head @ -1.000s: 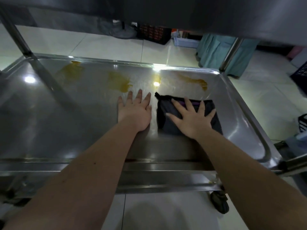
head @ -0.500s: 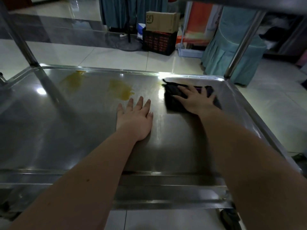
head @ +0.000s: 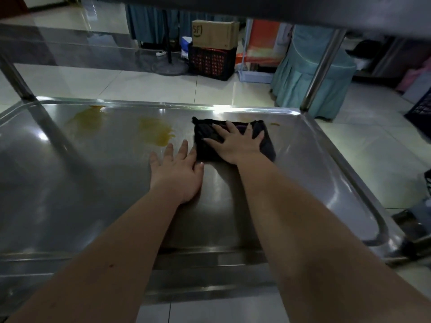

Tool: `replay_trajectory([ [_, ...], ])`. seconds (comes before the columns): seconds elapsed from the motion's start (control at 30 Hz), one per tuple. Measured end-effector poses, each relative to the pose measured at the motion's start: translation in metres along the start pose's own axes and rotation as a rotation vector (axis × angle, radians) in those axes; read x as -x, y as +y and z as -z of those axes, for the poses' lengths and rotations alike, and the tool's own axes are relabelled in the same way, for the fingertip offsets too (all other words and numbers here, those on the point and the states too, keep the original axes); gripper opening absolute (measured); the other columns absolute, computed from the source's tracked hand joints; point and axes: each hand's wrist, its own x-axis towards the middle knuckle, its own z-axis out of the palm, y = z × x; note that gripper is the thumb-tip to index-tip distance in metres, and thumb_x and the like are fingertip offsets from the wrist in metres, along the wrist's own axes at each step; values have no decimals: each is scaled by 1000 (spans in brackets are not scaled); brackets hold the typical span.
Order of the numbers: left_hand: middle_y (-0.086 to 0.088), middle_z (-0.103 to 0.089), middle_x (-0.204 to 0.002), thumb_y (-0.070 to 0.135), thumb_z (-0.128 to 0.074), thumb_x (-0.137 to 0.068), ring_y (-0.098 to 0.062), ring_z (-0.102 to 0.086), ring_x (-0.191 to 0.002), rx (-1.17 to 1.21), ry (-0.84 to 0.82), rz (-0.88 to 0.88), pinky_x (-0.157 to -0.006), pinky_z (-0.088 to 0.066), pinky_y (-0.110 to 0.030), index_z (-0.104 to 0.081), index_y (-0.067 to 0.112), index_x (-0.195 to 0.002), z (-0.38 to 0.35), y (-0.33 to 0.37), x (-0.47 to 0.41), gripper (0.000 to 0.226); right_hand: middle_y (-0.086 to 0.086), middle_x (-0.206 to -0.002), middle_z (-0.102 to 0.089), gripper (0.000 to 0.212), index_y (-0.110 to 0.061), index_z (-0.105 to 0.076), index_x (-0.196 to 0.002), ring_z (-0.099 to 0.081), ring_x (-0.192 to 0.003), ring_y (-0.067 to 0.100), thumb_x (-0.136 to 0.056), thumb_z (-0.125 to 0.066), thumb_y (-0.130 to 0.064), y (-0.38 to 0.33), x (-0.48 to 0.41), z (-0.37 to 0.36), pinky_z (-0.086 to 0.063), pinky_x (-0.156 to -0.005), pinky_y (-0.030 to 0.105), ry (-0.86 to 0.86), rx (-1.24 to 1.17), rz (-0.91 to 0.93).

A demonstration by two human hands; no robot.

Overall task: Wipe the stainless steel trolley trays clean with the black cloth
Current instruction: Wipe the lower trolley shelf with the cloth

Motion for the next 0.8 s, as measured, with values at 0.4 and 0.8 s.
replay_trajectory([
  [0.4, 5, 10, -164, 47, -7, -102, -28, 9, -150, -16, -17, -7, -116, 4, -60, 7, 33, -155, 8, 11, 6, 57, -15, -164, 2, 81, -57, -1, -148, 7, -148, 42, -74, -9, -92, 127, 33, 21, 11, -109, 72, -31, -17, -291],
  [0.8, 6, 13, -164, 40, -16, -104, -27, 11, -150, 39, -131, -3, -117, 3, -58, 5, 34, -156, 23, 9, 10, 57, -19, -162, 13, 79, -64, 15, -141, 14, -147, 39, -67, 7, -92, 21, 177, -19, 11, -111, 68, -33, 81, 4],
])
